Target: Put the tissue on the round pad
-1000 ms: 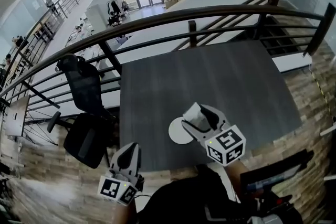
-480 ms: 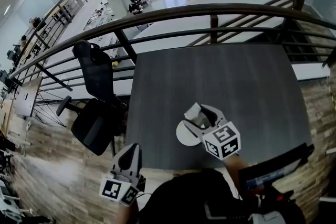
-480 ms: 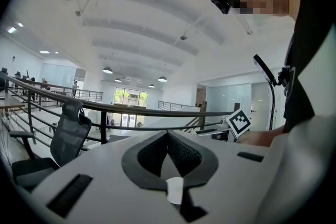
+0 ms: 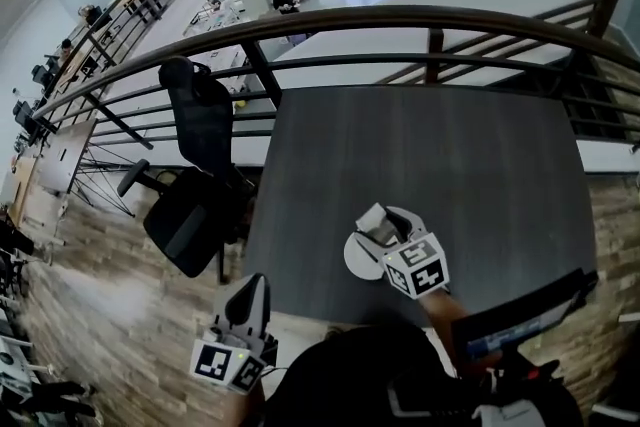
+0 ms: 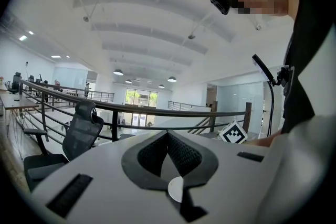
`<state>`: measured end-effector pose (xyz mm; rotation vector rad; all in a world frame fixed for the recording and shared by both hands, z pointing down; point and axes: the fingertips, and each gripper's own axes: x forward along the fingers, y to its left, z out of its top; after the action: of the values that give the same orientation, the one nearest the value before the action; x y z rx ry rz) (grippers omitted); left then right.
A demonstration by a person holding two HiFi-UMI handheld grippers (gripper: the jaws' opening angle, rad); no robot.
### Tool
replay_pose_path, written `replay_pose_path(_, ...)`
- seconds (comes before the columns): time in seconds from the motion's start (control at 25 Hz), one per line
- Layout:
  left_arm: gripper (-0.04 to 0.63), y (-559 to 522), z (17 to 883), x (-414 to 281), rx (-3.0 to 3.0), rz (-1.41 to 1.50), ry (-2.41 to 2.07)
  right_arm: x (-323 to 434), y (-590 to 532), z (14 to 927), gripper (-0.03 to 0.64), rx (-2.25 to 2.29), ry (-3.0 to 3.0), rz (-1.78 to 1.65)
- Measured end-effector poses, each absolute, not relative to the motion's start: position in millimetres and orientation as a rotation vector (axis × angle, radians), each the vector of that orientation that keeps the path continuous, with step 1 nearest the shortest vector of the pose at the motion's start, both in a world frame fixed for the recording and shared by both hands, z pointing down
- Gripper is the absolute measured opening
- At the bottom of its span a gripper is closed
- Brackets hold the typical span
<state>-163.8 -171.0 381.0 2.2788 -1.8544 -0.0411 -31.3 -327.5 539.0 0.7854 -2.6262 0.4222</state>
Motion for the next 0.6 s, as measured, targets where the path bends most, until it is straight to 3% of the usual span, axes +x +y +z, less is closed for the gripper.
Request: replay_pose_path(0.6,0.003,-154.6,381.8,-173.5,2.157,-0.010,-1.963,-39.9,-317.4,642.1,0.316,0.654,-2.436,0.472)
